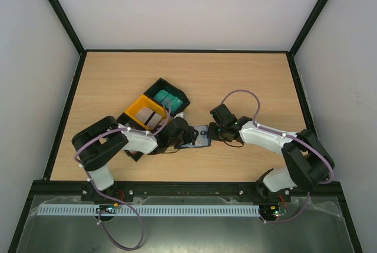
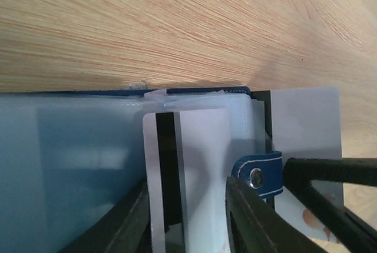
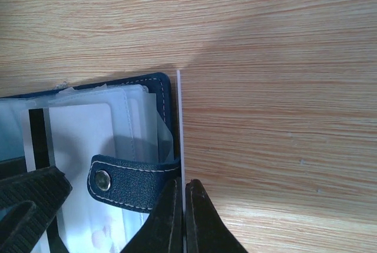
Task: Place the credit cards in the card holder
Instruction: Insert the credit card into the card holder.
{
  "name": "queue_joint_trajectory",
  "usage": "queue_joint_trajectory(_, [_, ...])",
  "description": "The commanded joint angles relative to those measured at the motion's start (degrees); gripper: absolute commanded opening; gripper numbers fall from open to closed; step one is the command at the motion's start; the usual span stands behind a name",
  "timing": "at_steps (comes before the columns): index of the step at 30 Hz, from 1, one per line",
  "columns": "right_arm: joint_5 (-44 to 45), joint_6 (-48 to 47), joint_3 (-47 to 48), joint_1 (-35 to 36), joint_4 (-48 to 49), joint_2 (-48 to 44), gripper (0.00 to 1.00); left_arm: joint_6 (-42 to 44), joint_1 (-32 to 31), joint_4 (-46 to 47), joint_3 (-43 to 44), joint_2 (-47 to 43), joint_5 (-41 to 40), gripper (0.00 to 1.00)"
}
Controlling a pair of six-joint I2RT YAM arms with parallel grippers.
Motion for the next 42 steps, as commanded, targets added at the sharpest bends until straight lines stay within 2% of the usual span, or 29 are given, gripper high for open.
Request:
queue_joint_trajectory(1, [1.86, -0.09, 0.42, -0.05, -1.99, 0.23, 0.02, 2.47, -1.72, -12.64, 3.22, -0.14, -3.72, 0.39])
queue_joint_trajectory(7, [3.20, -0.14, 0.75, -0.05, -2.67, -0.51, 0.02, 3.97, -2.27, -18.40, 4.04, -3.22, -5.40, 0.63])
queue_joint_trajectory(14, [2.69, -0.20, 0.66, -0.05, -2.28, -0.38, 0.02, 5.19, -2.28, -24.11, 6.81, -7.10, -5.67, 0.73])
queue_joint_trajectory(16, [2.69, -0.21, 0.73, -0.05, -2.32, -0.51, 0.02, 4.63, -2.27, -26.72, 8.26, -7.44, -6.66, 0.88])
queue_joint_trajectory(17, [2.68, -0.22, 0.75, -0.05, -2.28, -0.57, 0.02, 4.36, -2.29, -27.82, 8.77, -7.54, -7.19, 0.90])
queue_joint_trajectory(23, [1.86, -0.31, 0.59, -0.05, -1.90, -0.77, 0.02, 1.92, -2.28, -32.45, 8.93, -7.52, -10.10, 0.90])
queue_joint_trajectory(30, [0.64, -0.29, 0.14, -0.05, -0.99, -0.59, 0.02, 1.72, -2.54, -32.73, 8.48, -8.75, -9.48, 0.89])
queue_joint_trajectory(33, [0.12, -0.23, 0.00, -0.03, -0.64, -0.65, 0.02, 1.39, -2.56, -32.30, 8.24, -8.25, -8.49, 0.83])
queue_joint_trajectory(38, [-2.07, -0.92, 0.09, -0.05, -0.11, -0.32, 0.02, 0.76, -3.46, -34.66, 9.28, -6.50, -9.93, 0.58])
queue_joint_trajectory(42, [-2.43, -1.18, 0.04, -0.05, 0.09, 0.16, 0.02, 0.32, -4.09, -36.08, 10.29, -5.52, -10.20, 0.55])
